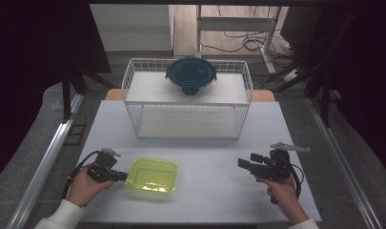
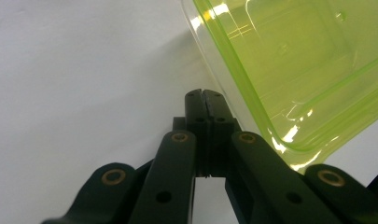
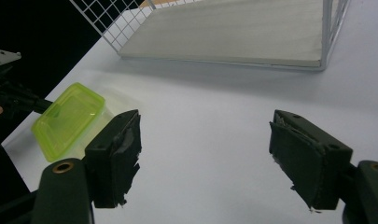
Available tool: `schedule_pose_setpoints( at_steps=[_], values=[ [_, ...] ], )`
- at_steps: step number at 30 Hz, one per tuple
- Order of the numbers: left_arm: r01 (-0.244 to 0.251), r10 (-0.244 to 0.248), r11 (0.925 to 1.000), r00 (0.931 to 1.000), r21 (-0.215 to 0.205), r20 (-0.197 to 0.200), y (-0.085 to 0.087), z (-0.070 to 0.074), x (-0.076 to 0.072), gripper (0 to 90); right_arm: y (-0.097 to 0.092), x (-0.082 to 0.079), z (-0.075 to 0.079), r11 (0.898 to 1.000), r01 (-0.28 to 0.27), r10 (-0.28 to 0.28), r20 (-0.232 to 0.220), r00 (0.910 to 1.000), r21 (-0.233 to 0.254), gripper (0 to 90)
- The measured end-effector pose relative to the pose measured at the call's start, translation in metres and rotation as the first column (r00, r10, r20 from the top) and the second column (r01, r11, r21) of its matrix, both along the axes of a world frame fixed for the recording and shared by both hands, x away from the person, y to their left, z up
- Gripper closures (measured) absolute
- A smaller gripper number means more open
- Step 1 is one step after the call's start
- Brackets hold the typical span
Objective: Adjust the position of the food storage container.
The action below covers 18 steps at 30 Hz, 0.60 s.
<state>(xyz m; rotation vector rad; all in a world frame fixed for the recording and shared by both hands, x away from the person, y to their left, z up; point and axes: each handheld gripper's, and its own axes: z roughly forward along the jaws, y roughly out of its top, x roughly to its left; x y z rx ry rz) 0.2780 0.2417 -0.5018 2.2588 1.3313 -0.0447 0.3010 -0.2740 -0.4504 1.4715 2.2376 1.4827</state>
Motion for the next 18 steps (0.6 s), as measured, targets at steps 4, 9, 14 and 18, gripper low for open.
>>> schedule_pose_setpoints(
  at_steps=[4, 9, 14, 18],
  values=[
    [0.016, -0.016, 0.9998, 0.9999, -0.007, -0.003, -0.011, -0.002, 0.001, 90.0, -0.001, 0.0, 0.0, 1.0, 0.002, -0.002, -0.001, 1.0, 0.0, 25.0],
    [0.037, -0.037, 0.9992, 0.9993, -0.016, 0.006, -0.022, -0.002, 0.001, 90.0, -0.001, -0.002, 0.0, 1.0, 0.005, -0.005, 0.001, 1.0, 0.0, 24.9],
    [0.054, -0.053, 0.9979, 0.9986, -0.036, 0.006, -0.032, -0.004, 0.004, 90.0, 0.001, -0.002, -0.002, 1.0, -0.001, 0.001, 0.001, 1.0, -0.011, 25.0],
    [0.069, -0.069, 0.9968, 0.9976, -0.04, 0.003, -0.04, -0.005, 0.006, 90.0, 0.002, -0.002, -0.003, 1.0, -0.004, 0.004, 0.0, 1.0, -0.014, 25.0]
  ],
)
